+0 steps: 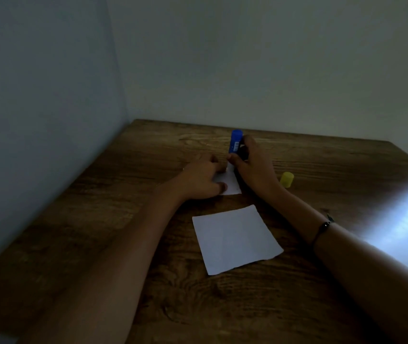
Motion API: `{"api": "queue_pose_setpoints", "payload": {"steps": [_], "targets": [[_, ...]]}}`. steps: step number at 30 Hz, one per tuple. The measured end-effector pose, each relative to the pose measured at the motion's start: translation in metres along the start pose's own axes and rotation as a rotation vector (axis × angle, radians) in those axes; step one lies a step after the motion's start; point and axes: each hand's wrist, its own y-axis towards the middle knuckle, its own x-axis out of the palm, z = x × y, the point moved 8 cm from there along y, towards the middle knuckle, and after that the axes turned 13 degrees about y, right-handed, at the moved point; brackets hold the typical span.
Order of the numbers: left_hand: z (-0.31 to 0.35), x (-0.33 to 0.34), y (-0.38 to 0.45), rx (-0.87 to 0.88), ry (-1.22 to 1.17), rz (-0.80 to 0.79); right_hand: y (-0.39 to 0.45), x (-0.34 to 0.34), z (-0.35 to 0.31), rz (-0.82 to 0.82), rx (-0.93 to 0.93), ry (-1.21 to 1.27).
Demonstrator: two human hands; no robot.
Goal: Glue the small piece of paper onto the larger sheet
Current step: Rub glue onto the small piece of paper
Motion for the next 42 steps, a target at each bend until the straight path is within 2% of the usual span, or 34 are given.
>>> {"api": "queue_pose_setpoints", "payload": {"steps": [19, 25, 36, 42], "targets": [[0.000, 0.000, -0.001, -0.010, 0.007, 0.008, -0.025, -0.013, -0.009, -0.033, -0.004, 0.004], [-0.002, 0.001, 0.000, -0.006, -0.021, 0.029, -0.039, -0.020, -0.013, -0.087, 0.004, 0.007], [-0.002, 0.001, 0.000, 0.002, -0.012, 0.046, -0.056, -0.027, -0.025, -0.121, -0.053, -0.020], [-0.003, 0.002, 0.001, -0.008, -0.014, 0.052, -0.053, -0.028, -0.028, -0.065, -0.098, -0.039]]}}
